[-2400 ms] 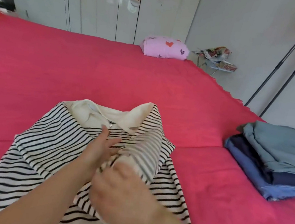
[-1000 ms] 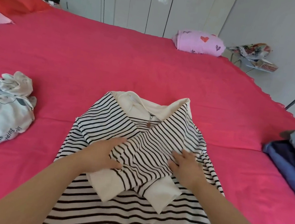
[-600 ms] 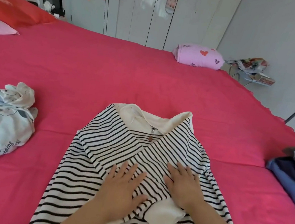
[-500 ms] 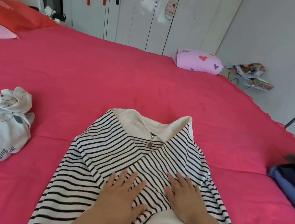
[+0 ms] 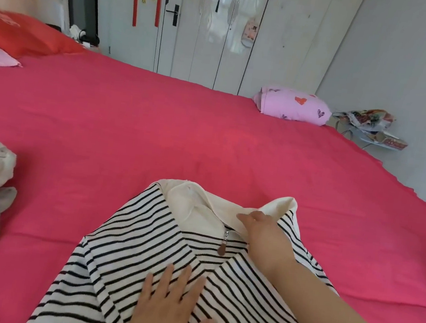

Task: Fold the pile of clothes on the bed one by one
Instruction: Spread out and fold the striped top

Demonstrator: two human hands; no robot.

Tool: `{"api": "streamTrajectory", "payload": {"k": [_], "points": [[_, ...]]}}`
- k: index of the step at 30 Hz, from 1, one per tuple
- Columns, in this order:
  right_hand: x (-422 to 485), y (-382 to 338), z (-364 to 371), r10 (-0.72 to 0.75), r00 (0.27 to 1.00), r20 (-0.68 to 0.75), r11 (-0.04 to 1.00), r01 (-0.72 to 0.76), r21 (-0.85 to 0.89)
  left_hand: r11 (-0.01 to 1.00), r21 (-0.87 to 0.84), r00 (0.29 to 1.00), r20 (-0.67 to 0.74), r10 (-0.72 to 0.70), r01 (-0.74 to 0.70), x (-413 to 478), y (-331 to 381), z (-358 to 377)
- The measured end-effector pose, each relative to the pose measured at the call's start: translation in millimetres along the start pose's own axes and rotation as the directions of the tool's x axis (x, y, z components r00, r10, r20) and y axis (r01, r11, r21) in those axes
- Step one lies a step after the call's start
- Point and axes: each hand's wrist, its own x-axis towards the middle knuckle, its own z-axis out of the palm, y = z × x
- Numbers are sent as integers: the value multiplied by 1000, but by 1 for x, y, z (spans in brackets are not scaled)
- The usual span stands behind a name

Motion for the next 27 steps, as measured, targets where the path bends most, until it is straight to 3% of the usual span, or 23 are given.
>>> {"api": "streamTrajectory", "payload": {"k": [4, 7, 11, 13, 15, 17, 21, 24, 26, 27], "points": [[33, 15, 13, 45, 996, 71, 983, -31, -182, 999, 42, 996, 90, 21, -25, 24, 0, -15], [47, 30, 22, 56, 997, 50, 987, -48, -154, 994, 83, 966, -239, 95, -77, 58, -5, -31], [63, 42, 10, 31, 996, -87, 998, -36, -57, 999, -33, 868, -497, -13, -4, 118, -35, -35], [72, 49, 0, 173, 943, -285, 970, -112, 218, 989, -150, 825, -558, -90, 6, 138, -45, -43], [84, 57, -3, 416, 856, -307, 809, -194, 555, 939, -337, 800, -542, -258, 74, 159, -55, -45], [99, 62, 2, 526, 810, -258, 682, -220, 698, 862, -497, 792, -485, -370, 99, 175, -62, -42], [118, 61, 27, 585, 789, -188, 473, -144, 869, 720, -691, 819, -377, -433, 63, 180, -61, -34], [111, 61, 64, 585, 802, -122, 292, -69, 954, 767, -637, 823, -395, -408, 75, 182, -63, -24], [104, 60, 76, 560, 815, -149, 355, -74, 932, 762, -647, 826, -413, -383, 30, 185, -68, -26], [100, 60, 76, 551, 820, -155, 434, -123, 892, 685, -729, 836, -375, -400, 1, 185, -69, -29]]}}
